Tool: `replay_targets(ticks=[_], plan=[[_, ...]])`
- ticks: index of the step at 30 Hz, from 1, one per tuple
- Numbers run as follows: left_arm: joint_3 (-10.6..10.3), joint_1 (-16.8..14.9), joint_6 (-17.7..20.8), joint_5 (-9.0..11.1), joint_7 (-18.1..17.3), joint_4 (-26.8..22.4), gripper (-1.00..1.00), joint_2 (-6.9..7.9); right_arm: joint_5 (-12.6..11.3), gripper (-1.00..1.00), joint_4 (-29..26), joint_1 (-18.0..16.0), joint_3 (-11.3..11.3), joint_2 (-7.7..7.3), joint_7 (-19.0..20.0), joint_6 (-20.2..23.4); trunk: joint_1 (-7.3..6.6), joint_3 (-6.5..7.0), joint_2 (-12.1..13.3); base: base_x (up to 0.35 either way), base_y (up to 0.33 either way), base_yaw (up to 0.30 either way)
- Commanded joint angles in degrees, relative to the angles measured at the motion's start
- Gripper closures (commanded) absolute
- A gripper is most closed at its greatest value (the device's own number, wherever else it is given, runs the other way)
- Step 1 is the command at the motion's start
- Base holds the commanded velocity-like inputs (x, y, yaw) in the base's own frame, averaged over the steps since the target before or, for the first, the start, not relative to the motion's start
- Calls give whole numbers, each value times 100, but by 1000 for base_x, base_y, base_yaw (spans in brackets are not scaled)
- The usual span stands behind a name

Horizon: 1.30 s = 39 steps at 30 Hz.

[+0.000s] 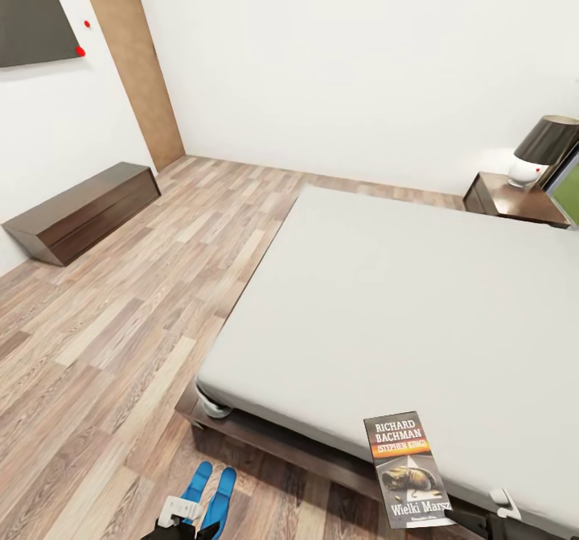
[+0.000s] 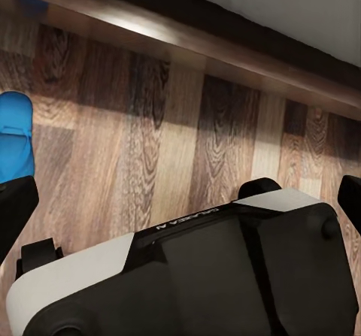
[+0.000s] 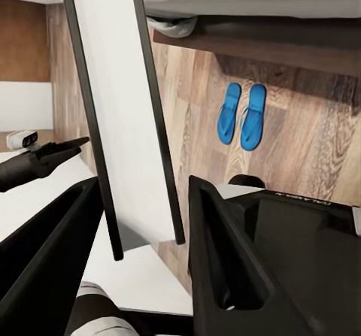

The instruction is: In the bedroom, move the book from the bed onto either nightstand, and place the two sandals side by side next to the bed.

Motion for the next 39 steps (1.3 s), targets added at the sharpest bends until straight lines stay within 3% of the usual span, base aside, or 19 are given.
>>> replay_targets(ticks=[1,32,39], plan=[[-16,-4,-2,54,-23,7,-100,3,-9,100,-1,-3,-5,-1,18,60,2,-2,-8,0,0,0],[-42,-4,-2,56,-19,23,-100,-50,-9,100,-1,-3,-1,-1,11,51,2,275,-8,0,0,0],[-83,-2,-9,59,-16,269,-100,-49,-9,100,13,-3,-4,-1,6,51,2,339,-8,0,0,0]])
